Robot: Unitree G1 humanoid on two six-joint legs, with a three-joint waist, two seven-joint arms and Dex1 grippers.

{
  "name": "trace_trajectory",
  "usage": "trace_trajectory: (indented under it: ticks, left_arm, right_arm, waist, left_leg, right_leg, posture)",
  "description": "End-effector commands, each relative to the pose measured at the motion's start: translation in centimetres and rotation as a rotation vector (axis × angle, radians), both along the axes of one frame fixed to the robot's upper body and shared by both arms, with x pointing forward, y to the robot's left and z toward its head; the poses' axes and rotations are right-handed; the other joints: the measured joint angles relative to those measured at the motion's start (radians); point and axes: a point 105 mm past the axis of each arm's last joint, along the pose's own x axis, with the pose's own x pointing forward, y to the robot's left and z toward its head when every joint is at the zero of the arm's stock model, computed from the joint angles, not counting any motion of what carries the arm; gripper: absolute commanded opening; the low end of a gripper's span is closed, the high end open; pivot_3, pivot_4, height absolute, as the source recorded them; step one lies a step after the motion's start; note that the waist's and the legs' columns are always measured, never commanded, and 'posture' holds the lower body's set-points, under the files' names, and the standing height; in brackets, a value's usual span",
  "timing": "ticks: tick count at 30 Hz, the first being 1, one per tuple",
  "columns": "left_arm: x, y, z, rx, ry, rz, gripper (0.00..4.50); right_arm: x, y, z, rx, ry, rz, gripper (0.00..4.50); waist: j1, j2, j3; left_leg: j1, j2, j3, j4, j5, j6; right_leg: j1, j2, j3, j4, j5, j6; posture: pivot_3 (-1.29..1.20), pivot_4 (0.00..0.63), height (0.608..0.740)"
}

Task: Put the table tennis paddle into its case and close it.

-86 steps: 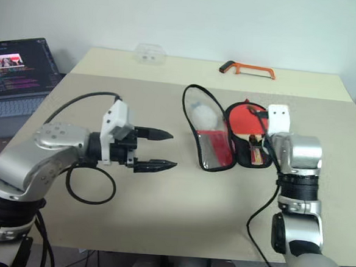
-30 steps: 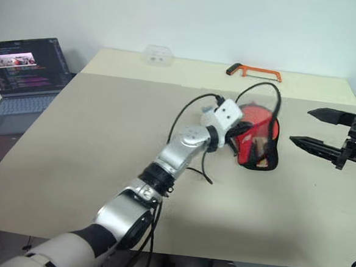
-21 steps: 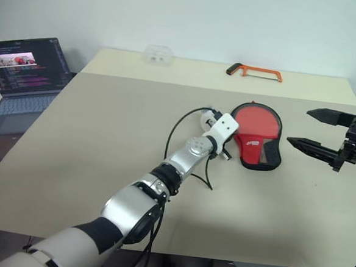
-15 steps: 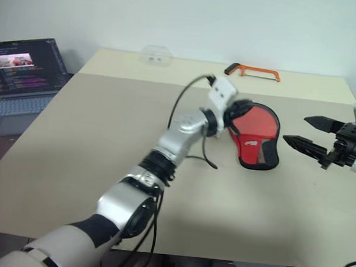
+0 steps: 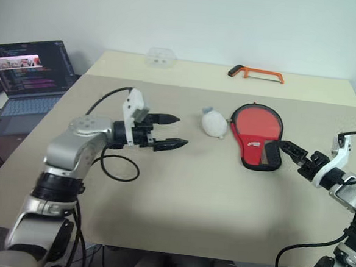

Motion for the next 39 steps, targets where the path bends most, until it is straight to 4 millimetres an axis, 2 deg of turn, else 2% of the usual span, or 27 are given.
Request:
trace_trajectory:
  ticks: [1, 7, 13, 15, 18, 26, 31, 39]
  left_arm:
    - [-1.5, -0.3, 0.6, 0.014, -0.043, -0.033, 4.46]
    - [-3.1, -0.1, -0.1, 0.025, -0.006, -0.065, 4.46]
    - [-3.3, 0.3, -0.3, 0.046, -0.003, -0.053, 4.46]
    - [-3.4, 0.3, -0.2, 0.043, -0.002, -0.052, 4.46]
    - [-3.5, 0.3, -0.3, 0.047, 0.001, -0.045, 4.46]
    - [-4.0, 0.0, -0.5, 0.060, -0.006, -0.051, 4.46]
    - [-4.1, -0.1, -0.5, 0.065, -0.015, -0.044, 4.46]
    - [-4.3, -0.4, -0.8, 0.067, -0.023, -0.037, 4.46]
  right_arm:
    - [0.0, -1.0, 0.0, 0.053, -0.016, -0.056, 4.50]
    - [-0.2, -1.3, -2.9, 0.121, 0.063, -0.087, 4.50]
    - [0.1, -1.0, -5.9, 0.153, 0.137, -0.105, 4.50]
    - [0.3, -0.5, -6.3, 0.171, 0.139, -0.095, 4.50]
    - [1.0, 1.5, -6.1, 0.197, 0.120, -0.031, 4.50]
    - [2.2, 5.2, -4.8, 0.207, 0.072, 0.096, 4.50]
    - [2.8, 5.9, -4.2, 0.207, 0.056, 0.115, 4.50]
    - [4.1, 6.3, -5.3, 0.180, 0.095, 0.080, 4.50]
  waist:
    - [-0.003, 0.000, 0.000]
    - [-0.006, 0.000, 0.000]
    - [-0.009, -0.001, -0.001]
    - [-0.010, -0.002, -0.002]
    - [-0.018, -0.005, -0.003]
    - [-0.039, -0.005, -0.003]
    - [-0.039, -0.005, -0.003]
    - [-0.037, -0.005, -0.003]
  left_leg:
    - [0.000, 0.000, 0.000, 0.000, 0.000, 0.000]
    - [0.000, 0.000, 0.000, -0.001, 0.000, 0.000]
    - [0.001, 0.000, 0.001, -0.001, 0.000, 0.000]
    - [0.001, 0.000, 0.001, -0.001, 0.000, 0.001]
    - [0.002, 0.000, 0.001, -0.001, -0.001, 0.001]
    - [0.002, 0.001, 0.000, -0.002, -0.001, 0.001]
    - [0.002, 0.001, 0.001, -0.002, -0.001, 0.001]
    - [0.002, 0.001, 0.000, -0.002, -0.001, 0.001]
  right_leg:
    - [0.000, 0.000, 0.000, 0.000, 0.000, 0.000]
    - [0.000, 0.002, 0.001, 0.000, 0.000, 0.000]
    - [0.000, 0.002, 0.001, 0.000, 0.000, 0.000]
    - [0.000, 0.002, 0.001, 0.000, 0.000, 0.000]
    - [0.001, 0.002, 0.001, 0.000, 0.000, 0.000]
    - [0.000, 0.004, 0.002, 0.000, 0.001, 0.000]
    - [0.000, 0.004, 0.002, -0.001, 0.001, 0.000]
    - [0.000, 0.003, 0.001, -0.001, 0.001, 0.000]
  posture:
    - [0.00, 0.150, 0.740]
    - [0.00, 0.150, 0.740]
    - [0.00, 0.150, 0.740]
    - [0.00, 0.150, 0.740]
    - [0.00, 0.150, 0.740]
    - [0.00, 0.150, 0.740]
    - [0.00, 0.150, 0.740]
    - [0.00, 0.150, 0.740]
